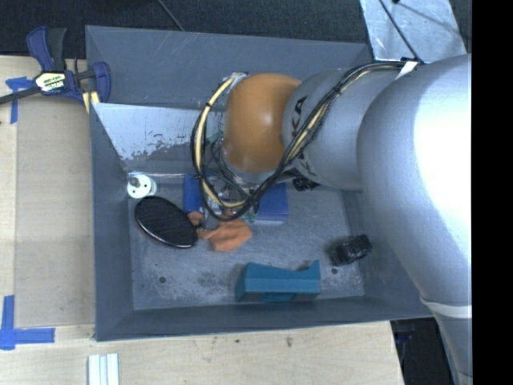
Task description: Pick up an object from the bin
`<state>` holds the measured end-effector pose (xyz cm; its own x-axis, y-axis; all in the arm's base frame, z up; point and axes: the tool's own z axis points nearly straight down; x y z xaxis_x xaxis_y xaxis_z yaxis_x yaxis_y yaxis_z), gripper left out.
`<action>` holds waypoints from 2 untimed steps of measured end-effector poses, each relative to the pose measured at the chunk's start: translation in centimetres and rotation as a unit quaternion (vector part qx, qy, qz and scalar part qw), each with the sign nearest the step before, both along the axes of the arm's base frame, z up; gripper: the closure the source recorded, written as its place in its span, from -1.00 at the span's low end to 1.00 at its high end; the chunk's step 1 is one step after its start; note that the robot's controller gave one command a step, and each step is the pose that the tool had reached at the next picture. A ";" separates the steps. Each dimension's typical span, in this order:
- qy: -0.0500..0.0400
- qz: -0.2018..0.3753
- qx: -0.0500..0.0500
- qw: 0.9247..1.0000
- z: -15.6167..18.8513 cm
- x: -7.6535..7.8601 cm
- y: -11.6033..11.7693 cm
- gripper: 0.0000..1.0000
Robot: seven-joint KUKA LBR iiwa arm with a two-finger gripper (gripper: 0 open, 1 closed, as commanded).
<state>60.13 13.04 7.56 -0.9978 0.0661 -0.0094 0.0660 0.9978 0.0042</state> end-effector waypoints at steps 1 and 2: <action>-0.003 0.105 0.000 0.994 0.1 0.2 -0.2 1.00; -0.002 0.132 -0.002 0.991 18.5 -0.5 -1.4 1.00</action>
Offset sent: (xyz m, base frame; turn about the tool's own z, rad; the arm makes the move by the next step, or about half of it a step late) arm -0.0069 -0.0139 0.1790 -0.2648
